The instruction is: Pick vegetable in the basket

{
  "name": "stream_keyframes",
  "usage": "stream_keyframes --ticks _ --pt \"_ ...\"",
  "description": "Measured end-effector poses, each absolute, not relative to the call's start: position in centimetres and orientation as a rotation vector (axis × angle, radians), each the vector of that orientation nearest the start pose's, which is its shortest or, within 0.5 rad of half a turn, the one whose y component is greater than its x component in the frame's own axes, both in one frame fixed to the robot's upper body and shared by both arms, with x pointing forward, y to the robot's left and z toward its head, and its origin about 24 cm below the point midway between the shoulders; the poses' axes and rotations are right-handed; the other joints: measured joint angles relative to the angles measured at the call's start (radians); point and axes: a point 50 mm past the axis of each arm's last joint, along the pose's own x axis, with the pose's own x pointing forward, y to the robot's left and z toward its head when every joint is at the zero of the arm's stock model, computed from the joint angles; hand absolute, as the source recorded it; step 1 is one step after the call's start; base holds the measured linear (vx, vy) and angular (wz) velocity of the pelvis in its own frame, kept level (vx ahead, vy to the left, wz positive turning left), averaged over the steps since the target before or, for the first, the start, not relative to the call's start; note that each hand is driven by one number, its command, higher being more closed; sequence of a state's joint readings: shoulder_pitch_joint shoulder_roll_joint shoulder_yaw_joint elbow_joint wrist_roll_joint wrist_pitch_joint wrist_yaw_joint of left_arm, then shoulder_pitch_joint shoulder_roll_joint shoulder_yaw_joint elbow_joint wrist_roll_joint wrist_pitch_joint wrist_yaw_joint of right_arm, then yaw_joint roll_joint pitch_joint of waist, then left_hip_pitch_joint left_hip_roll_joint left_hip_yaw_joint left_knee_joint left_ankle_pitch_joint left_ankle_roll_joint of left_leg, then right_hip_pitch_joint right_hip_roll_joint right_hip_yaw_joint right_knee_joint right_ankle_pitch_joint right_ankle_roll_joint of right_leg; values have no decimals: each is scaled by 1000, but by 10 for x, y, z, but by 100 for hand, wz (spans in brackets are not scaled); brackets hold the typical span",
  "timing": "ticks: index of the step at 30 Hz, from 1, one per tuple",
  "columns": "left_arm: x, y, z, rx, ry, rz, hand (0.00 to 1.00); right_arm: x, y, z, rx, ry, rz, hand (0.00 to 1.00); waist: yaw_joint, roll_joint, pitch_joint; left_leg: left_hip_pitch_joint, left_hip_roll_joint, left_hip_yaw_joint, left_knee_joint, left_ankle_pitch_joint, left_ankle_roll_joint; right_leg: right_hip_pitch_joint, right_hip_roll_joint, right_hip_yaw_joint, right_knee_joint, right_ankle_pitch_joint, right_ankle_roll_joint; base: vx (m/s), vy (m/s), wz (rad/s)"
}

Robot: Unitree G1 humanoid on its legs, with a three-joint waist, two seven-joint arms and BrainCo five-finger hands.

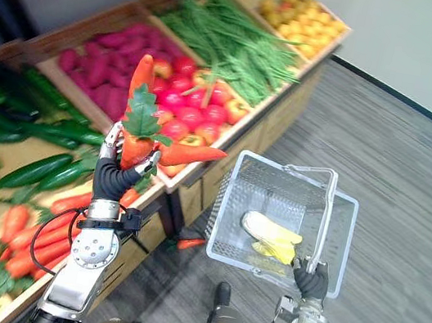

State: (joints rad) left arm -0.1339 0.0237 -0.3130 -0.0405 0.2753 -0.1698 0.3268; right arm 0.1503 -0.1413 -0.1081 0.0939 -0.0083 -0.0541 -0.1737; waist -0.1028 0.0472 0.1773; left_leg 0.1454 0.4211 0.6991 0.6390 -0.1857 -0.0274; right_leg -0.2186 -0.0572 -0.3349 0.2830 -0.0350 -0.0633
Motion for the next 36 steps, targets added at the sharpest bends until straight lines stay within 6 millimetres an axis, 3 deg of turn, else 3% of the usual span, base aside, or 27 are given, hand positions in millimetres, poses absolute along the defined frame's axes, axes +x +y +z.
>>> stream_keyframes --ticks 1,2,4,6,7,9,11,12,15,19,27,35,36 --pt "261 70 100 208 -414 -63 100 214 -222 2 -171 159 -305 100 0 1 0 -42 -25 -100 63 -32 -33 39 4 36 -34 2 2 224 -45 -85" --pt "261 66 100 199 -417 -75 100 215 -222 3 -167 154 -302 100 1 1 0 -72 -51 -157 75 -57 -35 56 4 53 -53 3 3 217 42 -77" --pt "259 62 99 173 -410 -90 100 224 -211 7 -138 129 -262 100 9 -2 -1 -152 -150 -320 15 -117 -26 101 3 118 -106 7 1 173 88 -85" --pt "259 62 96 174 -398 -90 100 229 -197 9 -137 115 -201 100 22 -2 -1 -210 -222 -436 -81 -121 -19 113 4 181 -116 16 15 116 113 -105" --pt "259 61 93 175 -385 -95 100 231 -188 9 -143 111 -158 100 36 1 -3 -234 -256 -493 -159 -108 -26 116 10 229 -117 33 41 102 159 -110" --pt "258 55 87 177 -363 -117 100 231 -181 12 -153 98 -114 100 39 31 -14 -250 -260 -552 -287 21 -43 128 45 273 -142 48 66 90 189 -98" --pt "258 50 81 191 -341 -143 100 227 -173 12 -139 97 -66 100 29 10 -22 -217 -275 -537 -338 5 -43 143 37 312 -191 69 93 105 219 -48" --pt "258 46 80 197 -338 -165 100 223 -169 14 -128 90 -44 100 29 -5 -24 -199 -299 -521 -381 19 -25 148 19 327 -222 87 103 96 209 -27" --pt "257 37 76 221 -318 -218 100 220 -157 12 -118 96 36 100 28 -9 -27 -169 -337 -480 -447 36 -4 163 -13 368 -288 119 129 48 151 -22" --pt "258 35 60 257 -251 -237 100 216 -138 9 -96 111 137 100 29 -13 -29 -145 -349 -451 -485 38 -1 167 -19 394 -320 129 132 70 72 -19" --pt "260 44 25 351 -98 -240 100 213 -124 12 -5 104 200 100 7 -22 -32 -112 -350 -437 -529 38 -1 181 -19 410 -341 130 132 40 14 -7" --pt "253 58 -22 415 132 -229 100 207 -95 28 139 61 313 100 5 -65 -51 -100 -351 -432 -539 38 -1 191 -19 416 -353 130 132 -4 1 -2" --pt "253 59 -25 395 152 -222 0 206 -91 27 170 69 328 100 5 -68 -53 -96 -351 -432 -543 38 -1 195 -19 416 -355 130 132 -36 -13 0"
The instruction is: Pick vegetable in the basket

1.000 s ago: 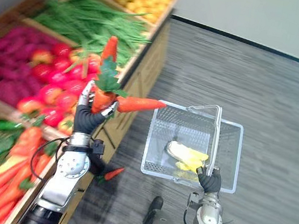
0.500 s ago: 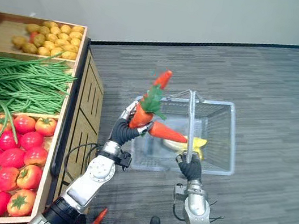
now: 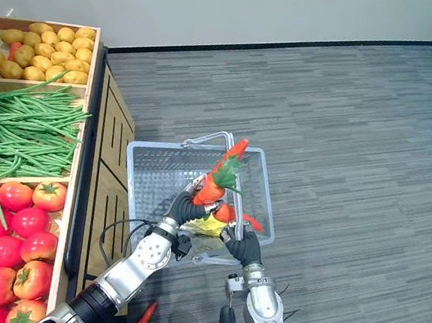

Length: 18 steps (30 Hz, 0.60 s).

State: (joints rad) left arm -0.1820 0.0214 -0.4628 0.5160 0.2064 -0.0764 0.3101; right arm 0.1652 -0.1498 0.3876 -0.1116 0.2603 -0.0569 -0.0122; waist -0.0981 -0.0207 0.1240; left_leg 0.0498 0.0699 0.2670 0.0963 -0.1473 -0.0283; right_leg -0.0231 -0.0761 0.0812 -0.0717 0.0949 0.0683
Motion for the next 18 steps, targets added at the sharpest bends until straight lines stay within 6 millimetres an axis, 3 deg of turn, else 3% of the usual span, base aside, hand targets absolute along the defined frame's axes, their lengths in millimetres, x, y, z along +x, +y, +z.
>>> stream_keyframes --ticks 8,18 --pt "254 66 -39 360 247 -200 0 197 -77 23 201 108 436 100 0 -4 -2 5 -2 -6 -22 8 -7 -2 1 -5 -4 0 0 -12 -10 1" --pt "258 65 -34 373 219 -202 0 198 -80 23 150 94 432 100 -7 -4 -2 10 -2 -5 -26 9 -7 -1 2 -3 -4 0 0 -15 -7 0"
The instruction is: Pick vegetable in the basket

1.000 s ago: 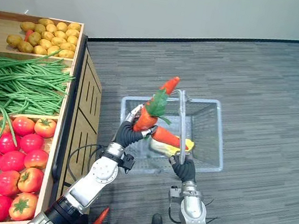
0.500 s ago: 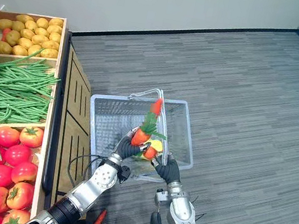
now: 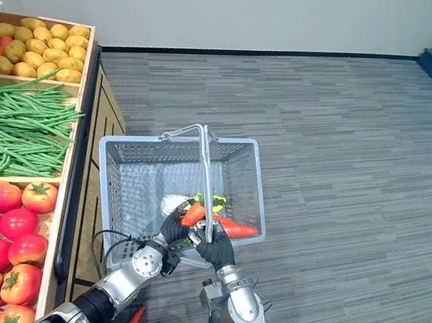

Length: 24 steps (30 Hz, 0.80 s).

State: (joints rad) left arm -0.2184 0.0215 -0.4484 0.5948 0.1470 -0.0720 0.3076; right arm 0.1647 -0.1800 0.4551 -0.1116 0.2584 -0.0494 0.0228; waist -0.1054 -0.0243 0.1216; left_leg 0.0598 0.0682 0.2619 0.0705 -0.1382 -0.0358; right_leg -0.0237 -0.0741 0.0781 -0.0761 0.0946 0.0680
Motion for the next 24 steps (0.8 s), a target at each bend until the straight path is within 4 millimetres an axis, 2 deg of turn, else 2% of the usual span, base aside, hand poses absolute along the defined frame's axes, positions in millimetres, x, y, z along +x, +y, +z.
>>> stream_keyframes --ticks 4,9,12,14,19,22,24 --pt "260 61 -22 377 158 -209 0 200 -83 25 73 71 411 100 4 0 0 0 0 -5 0 2 0 2 0 -4 0 0 0 -36 -24 4" --pt "257 59 2 343 38 -194 0 203 -99 23 13 65 317 100 9 1 0 -3 1 -25 0 7 -1 10 -1 -25 -1 -1 0 -22 -25 11" --pt "251 70 12 343 -14 -169 0 204 -115 21 -19 68 228 100 8 2 -1 -4 -3 -40 -1 8 0 18 0 -49 -1 -7 5 -23 -29 14" --pt "245 80 21 311 -44 -124 0 203 -132 19 -45 80 154 100 13 11 -11 -4 -4 -45 -3 8 0 20 0 -55 0 -9 5 -13 -20 12" --pt "232 102 34 262 -102 -65 0 204 -157 20 -98 78 46 100 15 31 -27 -12 -4 -66 -2 10 0 22 0 -78 0 -9 5 -7 -16 12" --pt "219 124 31 190 -68 13 0 202 -179 20 -114 80 -61 100 32 51 -40 -12 -2 -69 -2 10 0 23 1 -82 0 -9 5 -8 -8 3" --pt "209 141 20 143 -4 64 0 197 -194 18 -123 96 -125 100 36 58 -44 -11 -3 -79 -2 10 0 36 -2 -97 0 -17 5 -35 -13 13"
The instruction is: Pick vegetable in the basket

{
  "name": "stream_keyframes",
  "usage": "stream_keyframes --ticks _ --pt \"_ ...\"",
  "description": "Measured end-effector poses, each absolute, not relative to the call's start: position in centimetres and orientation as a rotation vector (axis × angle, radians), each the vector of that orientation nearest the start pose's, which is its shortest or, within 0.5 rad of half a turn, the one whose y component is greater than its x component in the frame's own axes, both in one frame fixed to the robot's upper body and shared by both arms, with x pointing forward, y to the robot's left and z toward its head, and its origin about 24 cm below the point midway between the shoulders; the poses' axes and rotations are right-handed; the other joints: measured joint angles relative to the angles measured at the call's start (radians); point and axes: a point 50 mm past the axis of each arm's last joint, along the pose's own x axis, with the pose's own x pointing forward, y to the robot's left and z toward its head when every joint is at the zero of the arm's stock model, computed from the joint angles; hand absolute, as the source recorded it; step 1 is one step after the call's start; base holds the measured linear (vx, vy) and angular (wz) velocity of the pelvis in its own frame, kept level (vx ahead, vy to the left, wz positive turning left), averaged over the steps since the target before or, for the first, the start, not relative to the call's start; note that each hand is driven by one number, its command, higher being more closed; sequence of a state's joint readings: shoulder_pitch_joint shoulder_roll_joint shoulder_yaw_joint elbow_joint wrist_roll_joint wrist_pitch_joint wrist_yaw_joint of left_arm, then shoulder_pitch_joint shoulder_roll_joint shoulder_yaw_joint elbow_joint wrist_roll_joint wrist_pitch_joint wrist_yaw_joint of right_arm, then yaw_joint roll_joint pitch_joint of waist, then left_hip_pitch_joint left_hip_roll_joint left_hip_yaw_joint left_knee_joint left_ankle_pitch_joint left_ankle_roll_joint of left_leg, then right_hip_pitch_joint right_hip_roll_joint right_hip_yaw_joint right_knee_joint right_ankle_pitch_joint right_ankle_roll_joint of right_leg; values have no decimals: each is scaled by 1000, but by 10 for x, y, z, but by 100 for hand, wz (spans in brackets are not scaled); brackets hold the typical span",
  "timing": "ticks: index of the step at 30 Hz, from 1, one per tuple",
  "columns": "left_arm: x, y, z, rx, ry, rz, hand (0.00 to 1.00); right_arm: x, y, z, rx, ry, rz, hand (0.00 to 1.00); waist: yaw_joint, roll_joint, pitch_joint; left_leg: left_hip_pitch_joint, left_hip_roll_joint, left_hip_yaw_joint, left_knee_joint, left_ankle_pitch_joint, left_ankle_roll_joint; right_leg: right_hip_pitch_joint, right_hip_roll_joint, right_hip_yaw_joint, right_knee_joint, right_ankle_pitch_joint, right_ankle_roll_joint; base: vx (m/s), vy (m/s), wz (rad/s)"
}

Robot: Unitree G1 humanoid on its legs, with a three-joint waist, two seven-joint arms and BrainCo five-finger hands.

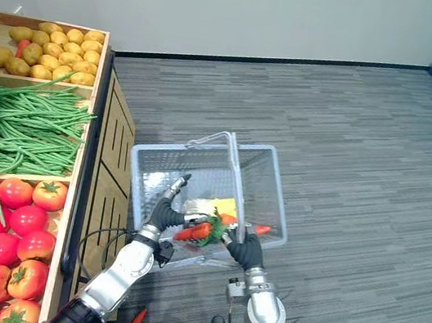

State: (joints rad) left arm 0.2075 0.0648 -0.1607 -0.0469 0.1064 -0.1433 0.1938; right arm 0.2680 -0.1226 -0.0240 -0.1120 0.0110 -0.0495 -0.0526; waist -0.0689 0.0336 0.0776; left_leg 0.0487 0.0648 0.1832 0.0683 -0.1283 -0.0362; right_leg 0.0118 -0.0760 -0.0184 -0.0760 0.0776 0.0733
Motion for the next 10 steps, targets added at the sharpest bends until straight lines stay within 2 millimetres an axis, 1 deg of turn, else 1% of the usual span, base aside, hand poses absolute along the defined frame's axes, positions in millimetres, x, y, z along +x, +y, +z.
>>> stream_keyframes --ticks 1,3,4,5,6,7,9,10 --pt "206 145 17 129 15 79 0 195 -196 17 -125 103 -137 100 1 0 -1 -1 0 -5 0 0 0 4 0 -4 0 -2 0 -49 -22 18" --pt "194 162 0 106 98 132 0 185 -206 12 -135 137 -170 100 5 1 -12 -3 0 -19 -4 1 -3 5 0 -16 1 -7 -1 -29 -26 16" --pt "192 167 -6 101 124 146 0 183 -209 10 -137 147 -177 100 6 1 -14 -3 0 -21 -5 2 -4 5 0 -19 1 -8 -1 -13 -28 15" --pt "183 184 -26 90 220 204 0 176 -218 3 -144 188 -204 100 6 0 -17 -1 0 -28 -17 16 -4 5 0 -26 1 -8 -2 -12 -30 21" --pt "178 194 -37 93 276 222 0 171 -222 -8 -143 236 -213 100 4 -4 -21 2 -1 -37 -26 26 -5 5 0 -38 1 -7 -2 -9 -30 21" --pt "176 198 -41 100 299 223 0 169 -224 -13 -142 259 -216 100 4 -6 -22 3 0 -40 -28 28 -6 5 1 -39 1 -7 -2 -8 -21 15" --pt "169 207 -54 113 366 236 0 161 -227 -31 -140 348 -225 100 8 -10 -25 3 2 -42 -28 31 -9 5 3 -42 3 -7 -2 -30 -16 3" --pt "167 209 -57 117 385 234 0 158 -227 -38 -144 379 -225 100 12 -10 -25 2 2 -42 -28 32 -9 5 2 -42 3 -7 -2 0 0 0"
